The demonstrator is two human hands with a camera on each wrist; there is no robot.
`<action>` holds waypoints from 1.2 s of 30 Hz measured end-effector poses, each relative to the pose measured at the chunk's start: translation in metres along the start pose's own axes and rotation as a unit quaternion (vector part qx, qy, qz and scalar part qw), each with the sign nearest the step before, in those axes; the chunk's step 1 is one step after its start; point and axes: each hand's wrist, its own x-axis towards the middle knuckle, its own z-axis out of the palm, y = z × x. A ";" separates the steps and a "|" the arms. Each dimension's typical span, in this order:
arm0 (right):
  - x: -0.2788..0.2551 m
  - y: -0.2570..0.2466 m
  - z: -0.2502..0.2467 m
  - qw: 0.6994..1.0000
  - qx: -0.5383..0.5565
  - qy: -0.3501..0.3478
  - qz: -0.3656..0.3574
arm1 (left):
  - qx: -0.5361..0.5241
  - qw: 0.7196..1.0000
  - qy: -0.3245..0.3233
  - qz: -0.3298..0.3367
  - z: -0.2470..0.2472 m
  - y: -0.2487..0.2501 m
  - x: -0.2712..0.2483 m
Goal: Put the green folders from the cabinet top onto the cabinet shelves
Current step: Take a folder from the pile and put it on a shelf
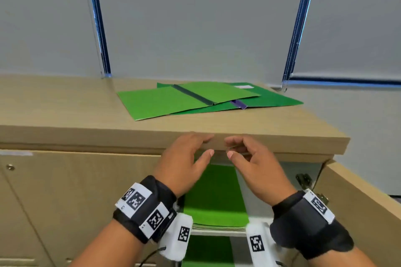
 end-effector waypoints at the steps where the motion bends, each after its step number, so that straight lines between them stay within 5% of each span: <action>1: 0.006 -0.010 -0.005 1.000 0.006 -0.001 -0.002 | 0.004 1.000 0.002 0.001 -0.009 0.003 0.010; 6: 0.028 -0.041 -0.021 1.000 -0.001 0.024 -0.015 | 0.127 0.990 -0.016 -0.066 -0.041 -0.011 0.051; 11: 0.033 -0.047 -0.030 0.999 0.013 0.030 -0.005 | 0.297 0.904 -0.168 -0.260 -0.058 -0.045 0.059; 16: 0.034 -0.038 -0.035 0.999 0.037 0.025 0.031 | 0.374 0.888 -0.177 -0.201 -0.062 -0.038 0.043; 24: 0.053 -0.039 -0.022 0.979 0.125 -0.004 0.158 | 0.305 0.942 -0.100 -0.099 -0.064 0.016 0.043; 28: 0.069 -0.046 -0.014 0.947 0.227 -0.051 0.221 | 0.251 0.965 -0.051 -0.057 -0.056 0.063 0.031; 33: 0.077 -0.059 -0.018 0.946 0.291 0.025 0.138 | 0.159 0.985 -0.060 -0.026 -0.050 0.094 0.013; 36: 0.071 -0.068 -0.033 0.952 0.292 0.019 0.085 | 0.071 0.997 0.011 0.001 -0.063 0.077 0.021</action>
